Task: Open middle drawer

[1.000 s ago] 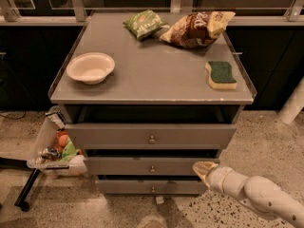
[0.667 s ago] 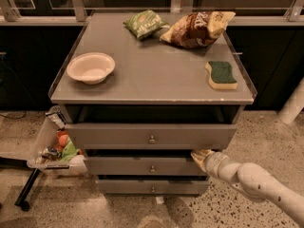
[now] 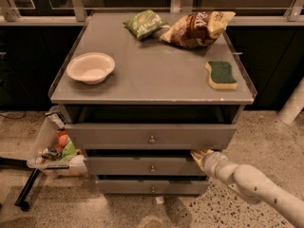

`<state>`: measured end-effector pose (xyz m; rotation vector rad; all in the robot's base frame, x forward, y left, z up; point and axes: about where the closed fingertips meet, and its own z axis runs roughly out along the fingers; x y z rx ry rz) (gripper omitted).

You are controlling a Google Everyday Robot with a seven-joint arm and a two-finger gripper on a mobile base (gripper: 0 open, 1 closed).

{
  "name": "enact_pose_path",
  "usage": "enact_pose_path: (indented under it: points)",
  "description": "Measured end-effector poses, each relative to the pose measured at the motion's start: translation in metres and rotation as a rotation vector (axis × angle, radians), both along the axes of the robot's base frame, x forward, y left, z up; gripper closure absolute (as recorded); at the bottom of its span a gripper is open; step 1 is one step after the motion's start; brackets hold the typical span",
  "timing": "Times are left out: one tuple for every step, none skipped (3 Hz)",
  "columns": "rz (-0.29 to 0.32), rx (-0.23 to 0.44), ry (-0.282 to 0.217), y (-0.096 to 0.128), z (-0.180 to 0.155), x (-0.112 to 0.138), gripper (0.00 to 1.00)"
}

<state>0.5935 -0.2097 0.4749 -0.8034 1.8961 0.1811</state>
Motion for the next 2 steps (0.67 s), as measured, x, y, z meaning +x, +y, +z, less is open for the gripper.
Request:
enact_pose_path:
  points:
    - [-0.086, 0.019, -0.038, 0.0014, -0.0069, 0.0120, 1.00]
    - [-0.150, 0.030, -0.054, 0.0021, -0.0168, 0.0207, 1.00]
